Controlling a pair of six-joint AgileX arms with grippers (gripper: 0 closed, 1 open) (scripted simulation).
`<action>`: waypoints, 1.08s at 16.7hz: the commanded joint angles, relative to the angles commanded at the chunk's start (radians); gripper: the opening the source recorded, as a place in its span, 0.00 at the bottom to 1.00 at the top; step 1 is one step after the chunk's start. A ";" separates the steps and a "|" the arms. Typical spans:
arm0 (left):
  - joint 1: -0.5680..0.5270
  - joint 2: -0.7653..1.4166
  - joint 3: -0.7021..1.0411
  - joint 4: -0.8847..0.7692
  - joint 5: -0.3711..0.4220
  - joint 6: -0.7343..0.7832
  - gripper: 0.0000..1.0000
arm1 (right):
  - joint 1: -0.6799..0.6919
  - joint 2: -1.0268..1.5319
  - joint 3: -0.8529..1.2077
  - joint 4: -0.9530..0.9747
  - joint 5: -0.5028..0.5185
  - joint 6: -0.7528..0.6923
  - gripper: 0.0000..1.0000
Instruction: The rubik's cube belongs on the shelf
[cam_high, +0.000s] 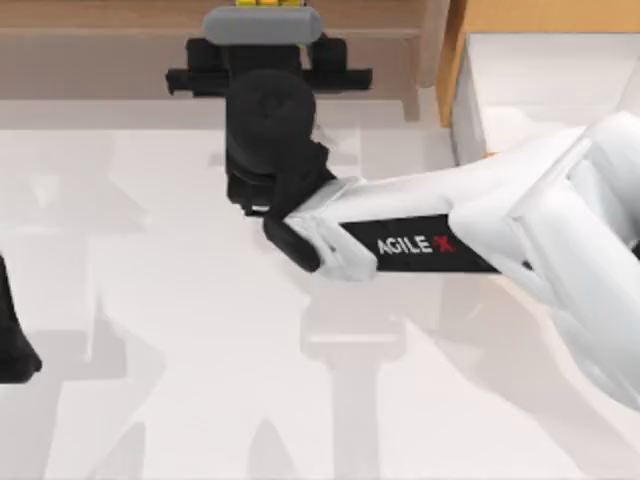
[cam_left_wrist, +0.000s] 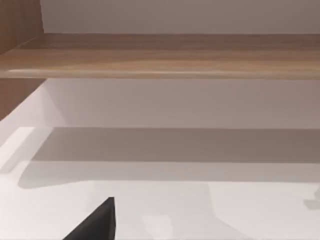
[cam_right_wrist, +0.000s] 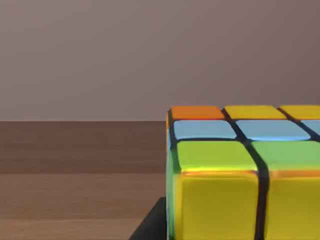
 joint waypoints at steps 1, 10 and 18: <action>0.000 0.000 0.000 0.000 0.000 0.000 1.00 | -0.007 0.018 0.042 -0.019 -0.007 0.001 0.00; 0.000 0.000 0.000 0.000 0.000 0.000 1.00 | -0.085 0.190 0.416 -0.209 -0.082 0.015 0.00; 0.000 0.000 0.000 0.000 0.000 0.000 1.00 | -0.112 0.237 0.493 -0.267 -0.110 0.021 0.08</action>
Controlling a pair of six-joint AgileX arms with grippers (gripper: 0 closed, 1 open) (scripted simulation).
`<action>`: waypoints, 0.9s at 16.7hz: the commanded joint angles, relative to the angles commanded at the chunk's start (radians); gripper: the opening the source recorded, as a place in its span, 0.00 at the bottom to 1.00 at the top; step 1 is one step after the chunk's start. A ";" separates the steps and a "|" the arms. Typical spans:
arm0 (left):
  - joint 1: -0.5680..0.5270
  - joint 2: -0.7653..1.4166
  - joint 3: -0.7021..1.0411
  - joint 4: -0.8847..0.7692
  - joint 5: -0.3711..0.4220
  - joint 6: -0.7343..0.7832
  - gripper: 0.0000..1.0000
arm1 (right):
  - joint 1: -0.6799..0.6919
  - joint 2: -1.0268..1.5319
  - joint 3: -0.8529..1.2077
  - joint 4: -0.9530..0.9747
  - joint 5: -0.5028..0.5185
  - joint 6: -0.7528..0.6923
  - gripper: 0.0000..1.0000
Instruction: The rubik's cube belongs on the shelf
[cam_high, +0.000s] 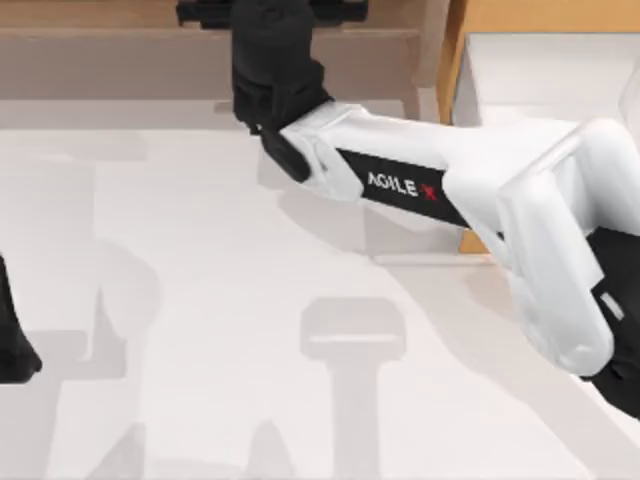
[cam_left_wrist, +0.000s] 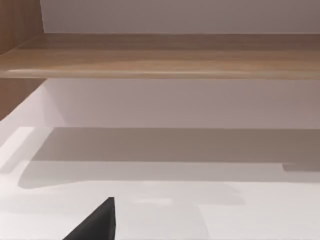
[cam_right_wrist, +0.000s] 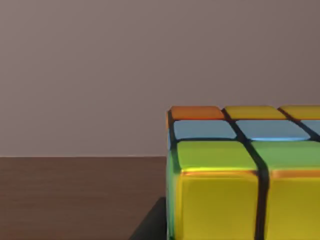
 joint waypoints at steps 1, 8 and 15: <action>0.000 0.000 0.000 0.000 0.000 0.000 1.00 | 0.000 0.000 0.000 0.000 0.000 0.000 0.15; 0.000 0.000 0.000 0.000 0.000 0.000 1.00 | 0.000 0.000 0.000 0.000 0.000 0.000 0.68; 0.000 0.000 0.000 0.000 0.000 0.000 1.00 | 0.000 0.000 0.000 0.000 0.000 0.000 1.00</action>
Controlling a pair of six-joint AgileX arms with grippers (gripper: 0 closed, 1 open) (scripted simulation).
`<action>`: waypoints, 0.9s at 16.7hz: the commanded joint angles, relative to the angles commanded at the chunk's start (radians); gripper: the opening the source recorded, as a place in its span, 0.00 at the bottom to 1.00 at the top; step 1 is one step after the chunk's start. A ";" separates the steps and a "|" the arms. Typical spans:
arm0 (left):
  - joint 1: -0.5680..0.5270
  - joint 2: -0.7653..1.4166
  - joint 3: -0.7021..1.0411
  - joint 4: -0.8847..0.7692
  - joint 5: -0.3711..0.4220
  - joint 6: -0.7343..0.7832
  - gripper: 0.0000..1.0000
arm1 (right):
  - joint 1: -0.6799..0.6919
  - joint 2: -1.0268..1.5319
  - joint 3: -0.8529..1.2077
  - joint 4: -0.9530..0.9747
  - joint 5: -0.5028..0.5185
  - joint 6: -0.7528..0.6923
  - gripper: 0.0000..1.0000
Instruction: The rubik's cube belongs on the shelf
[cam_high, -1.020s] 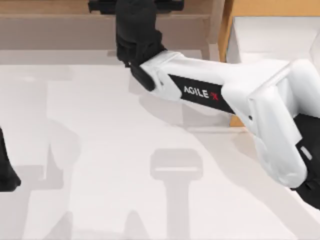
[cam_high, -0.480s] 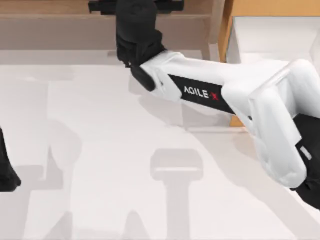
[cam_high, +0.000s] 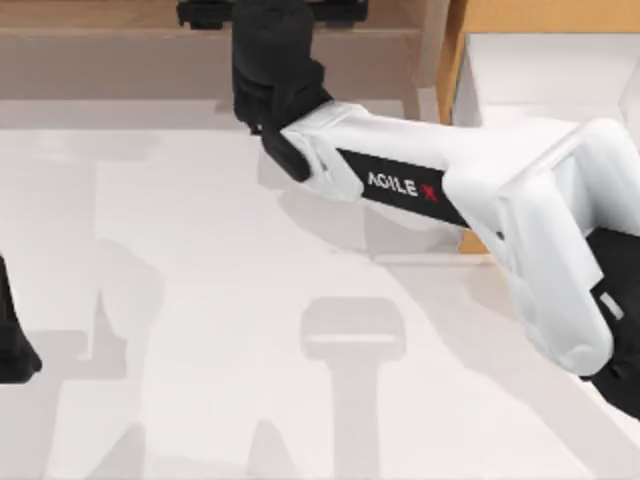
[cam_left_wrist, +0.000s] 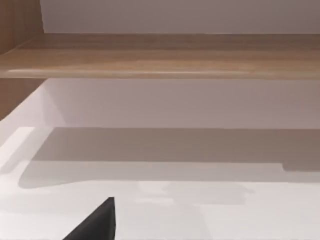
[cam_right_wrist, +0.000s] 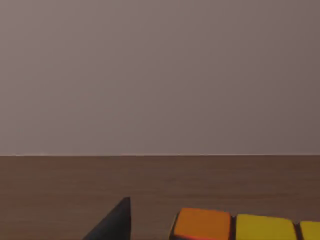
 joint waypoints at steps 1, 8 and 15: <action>0.000 0.000 0.000 0.000 0.000 0.000 1.00 | 0.000 0.000 0.000 0.000 0.000 0.000 1.00; 0.000 0.000 0.000 0.000 0.000 0.000 1.00 | 0.010 -0.005 -0.010 0.008 -0.005 -0.008 1.00; 0.000 0.000 0.000 0.000 0.000 0.000 1.00 | 0.122 -0.131 -0.374 0.273 -0.143 -0.278 1.00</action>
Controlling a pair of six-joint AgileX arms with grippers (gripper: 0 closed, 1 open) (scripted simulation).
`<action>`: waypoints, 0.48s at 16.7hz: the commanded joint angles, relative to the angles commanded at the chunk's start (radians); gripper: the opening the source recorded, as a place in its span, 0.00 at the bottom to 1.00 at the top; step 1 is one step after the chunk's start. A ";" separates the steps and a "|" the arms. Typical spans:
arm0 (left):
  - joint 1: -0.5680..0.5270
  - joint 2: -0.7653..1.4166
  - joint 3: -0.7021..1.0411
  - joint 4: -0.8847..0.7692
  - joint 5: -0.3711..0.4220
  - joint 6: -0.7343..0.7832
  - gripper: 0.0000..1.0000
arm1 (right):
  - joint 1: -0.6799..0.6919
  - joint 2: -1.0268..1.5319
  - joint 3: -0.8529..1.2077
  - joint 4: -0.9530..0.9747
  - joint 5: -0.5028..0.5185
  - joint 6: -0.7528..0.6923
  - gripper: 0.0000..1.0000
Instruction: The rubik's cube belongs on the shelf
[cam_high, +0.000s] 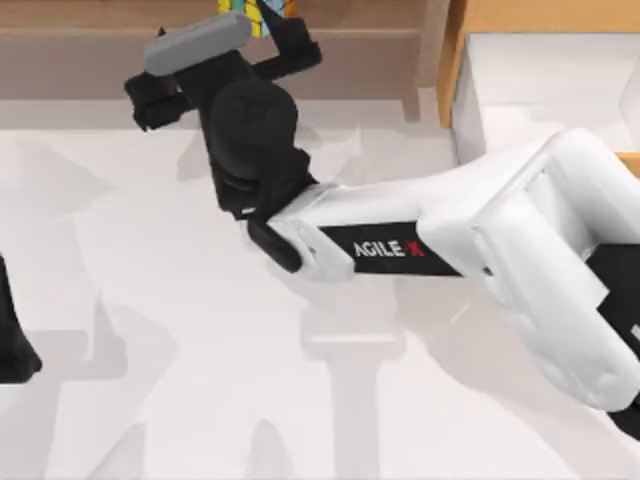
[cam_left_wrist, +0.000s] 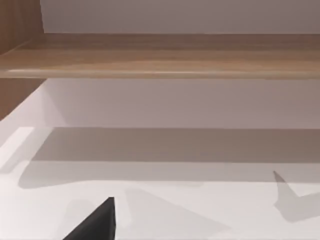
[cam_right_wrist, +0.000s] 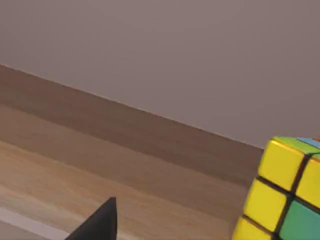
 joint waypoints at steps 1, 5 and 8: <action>0.000 0.000 0.000 0.000 0.000 0.000 1.00 | 0.013 -0.030 -0.089 0.058 -0.027 -0.062 1.00; 0.000 0.000 0.000 0.000 0.000 0.000 1.00 | 0.027 -0.170 -0.492 0.302 -0.126 -0.336 1.00; 0.000 0.000 0.000 0.000 0.000 0.000 1.00 | -0.011 -0.286 -0.813 0.473 -0.184 -0.552 1.00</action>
